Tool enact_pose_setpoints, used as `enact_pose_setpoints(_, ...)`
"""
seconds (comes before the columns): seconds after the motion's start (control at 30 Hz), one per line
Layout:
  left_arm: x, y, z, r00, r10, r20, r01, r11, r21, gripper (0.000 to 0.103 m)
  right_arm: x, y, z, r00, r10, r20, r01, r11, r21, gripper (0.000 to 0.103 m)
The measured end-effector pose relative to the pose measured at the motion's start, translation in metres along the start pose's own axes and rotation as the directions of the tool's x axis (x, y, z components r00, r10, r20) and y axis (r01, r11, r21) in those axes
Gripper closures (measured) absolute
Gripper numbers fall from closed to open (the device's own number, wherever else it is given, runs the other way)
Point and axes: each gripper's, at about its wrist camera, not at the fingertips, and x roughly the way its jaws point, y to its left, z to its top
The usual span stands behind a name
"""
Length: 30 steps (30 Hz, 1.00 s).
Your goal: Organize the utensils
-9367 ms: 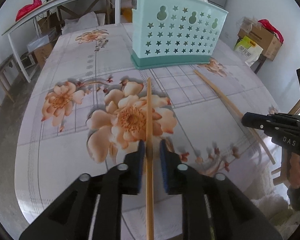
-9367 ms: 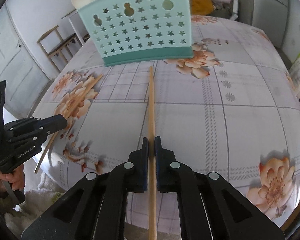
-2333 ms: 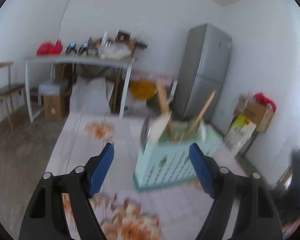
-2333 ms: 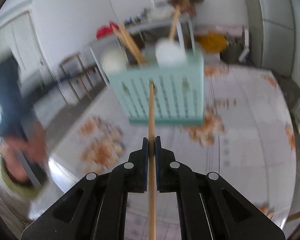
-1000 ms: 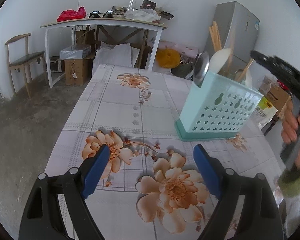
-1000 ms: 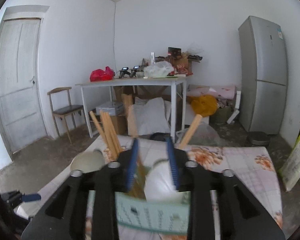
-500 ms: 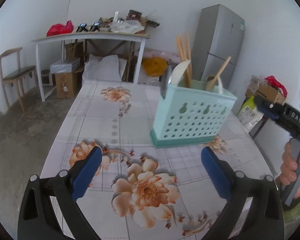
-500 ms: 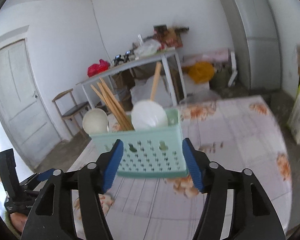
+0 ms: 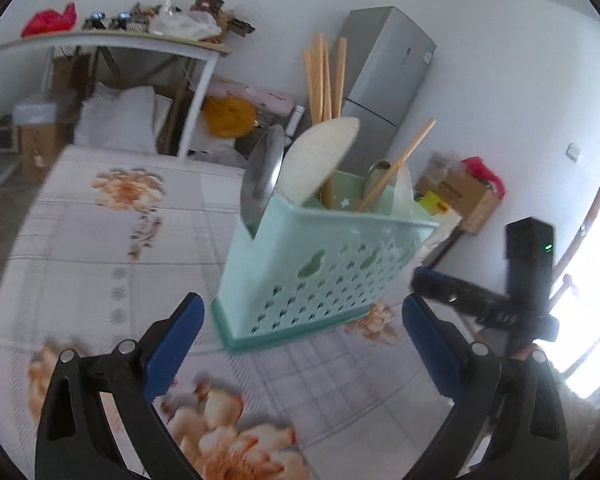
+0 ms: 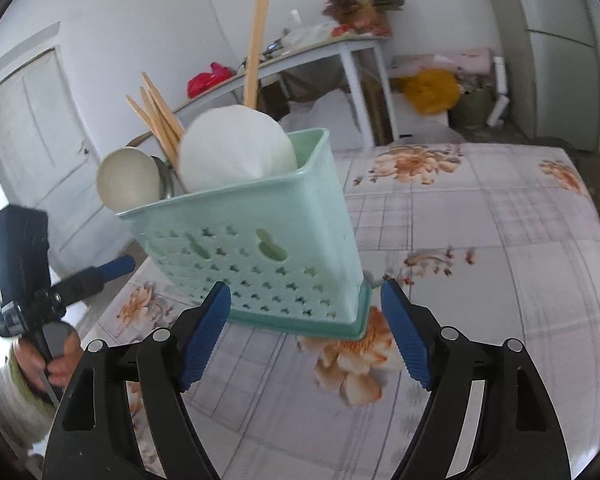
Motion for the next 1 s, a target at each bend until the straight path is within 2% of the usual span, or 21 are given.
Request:
enact_pose_setpoints(0.27, 0.028, 0.013, 0.013, 0.994, -0.101, -0.030, 0.099, 0.993, -0.064, 0.006, 0.028, -0.001, 0.006, 0.995, 0.092, -0.036, -0.093, 0.996, -0.015, 0.027)
enact_pose_setpoints(0.37, 0.032, 0.015, 0.014, 0.991, -0.126, -0.044, 0.122, 0.989, -0.087, 0.006, 0.028, 0.006, 0.004, 0.998, 0.051, -0.029, -0.052, 0.998, -0.031, 0.027)
enact_pose_setpoints(0.67, 0.021, 0.015, 0.010, 0.993, -0.105, -0.048, 0.099, 0.989, -0.112, 0.006, 0.013, 0.020, -0.012, 0.999, 0.037, -0.027, -0.036, 0.999, 0.030, 0.027)
enact_pose_setpoints(0.87, 0.012, 0.011, 0.006, 0.995, -0.090, -0.053, 0.083, 0.990, -0.117, 0.006, 0.010, 0.033, -0.015, 0.999, -0.014, -0.031, 0.014, 1.000, -0.015, 0.027)
enact_pose_setpoints(1.0, -0.003, 0.000, 0.001, 0.999, -0.005, -0.044, 0.002, 0.997, -0.081, 0.006, -0.005, 0.046, -0.019, 0.998, -0.067, -0.005, 0.066, 0.996, -0.051, 0.027)
